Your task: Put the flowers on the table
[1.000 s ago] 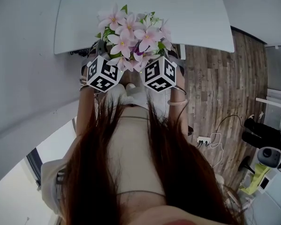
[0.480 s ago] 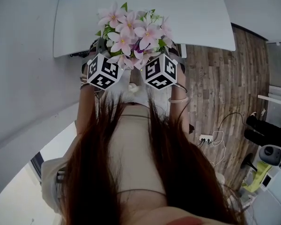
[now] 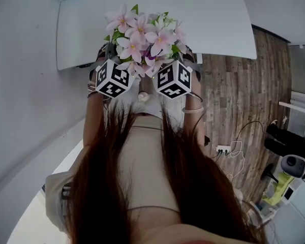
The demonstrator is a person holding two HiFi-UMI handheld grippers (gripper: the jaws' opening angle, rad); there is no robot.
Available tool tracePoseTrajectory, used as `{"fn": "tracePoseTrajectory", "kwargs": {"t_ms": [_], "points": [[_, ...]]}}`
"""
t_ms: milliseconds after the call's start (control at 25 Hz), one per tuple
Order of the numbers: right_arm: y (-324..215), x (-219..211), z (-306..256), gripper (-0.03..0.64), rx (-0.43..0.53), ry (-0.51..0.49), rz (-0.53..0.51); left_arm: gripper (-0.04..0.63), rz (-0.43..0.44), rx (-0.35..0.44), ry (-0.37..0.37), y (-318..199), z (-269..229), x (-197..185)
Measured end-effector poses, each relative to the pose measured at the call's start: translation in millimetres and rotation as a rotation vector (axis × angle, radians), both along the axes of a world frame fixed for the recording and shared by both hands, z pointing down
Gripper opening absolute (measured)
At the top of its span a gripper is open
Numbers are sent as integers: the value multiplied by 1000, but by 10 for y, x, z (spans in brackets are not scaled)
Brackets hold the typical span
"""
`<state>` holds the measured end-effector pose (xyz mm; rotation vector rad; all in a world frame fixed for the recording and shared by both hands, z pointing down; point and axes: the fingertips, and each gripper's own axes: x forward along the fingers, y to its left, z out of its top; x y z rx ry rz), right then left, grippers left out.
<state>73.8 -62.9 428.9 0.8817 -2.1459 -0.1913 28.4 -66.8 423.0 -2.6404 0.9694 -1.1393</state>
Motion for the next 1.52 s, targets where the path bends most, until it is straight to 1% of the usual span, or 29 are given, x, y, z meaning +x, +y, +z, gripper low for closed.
{"fn": "tracePoseTrajectory", "kwargs": {"t_ms": [560, 720, 840, 1040, 1240, 1360, 1520], "points": [[-18, 5, -6, 385, 12, -1, 4, 370, 5, 8, -4, -21, -2, -1], [-287, -44, 15, 385, 1, 3, 14, 371, 11, 1, -5, -292, 15, -50], [-328, -77, 46, 385, -5, 4, 16, 370, 13, -3, -5, -334, 46, -81], [-1030, -242, 193, 385, -29, 19, 32, 370, 31, -51, 2, -1051, 214, -247], [-1641, -645, 465, 385, -76, 22, 33, 370, 31, -84, 2, -1660, 481, -652], [-1768, -746, 526, 385, -88, 18, 30, 370, 29, -95, -4, -1785, 537, -752], [-1751, -730, 539, 385, -87, 20, 28, 370, 30, -97, -5, -1767, 556, -737]]}}
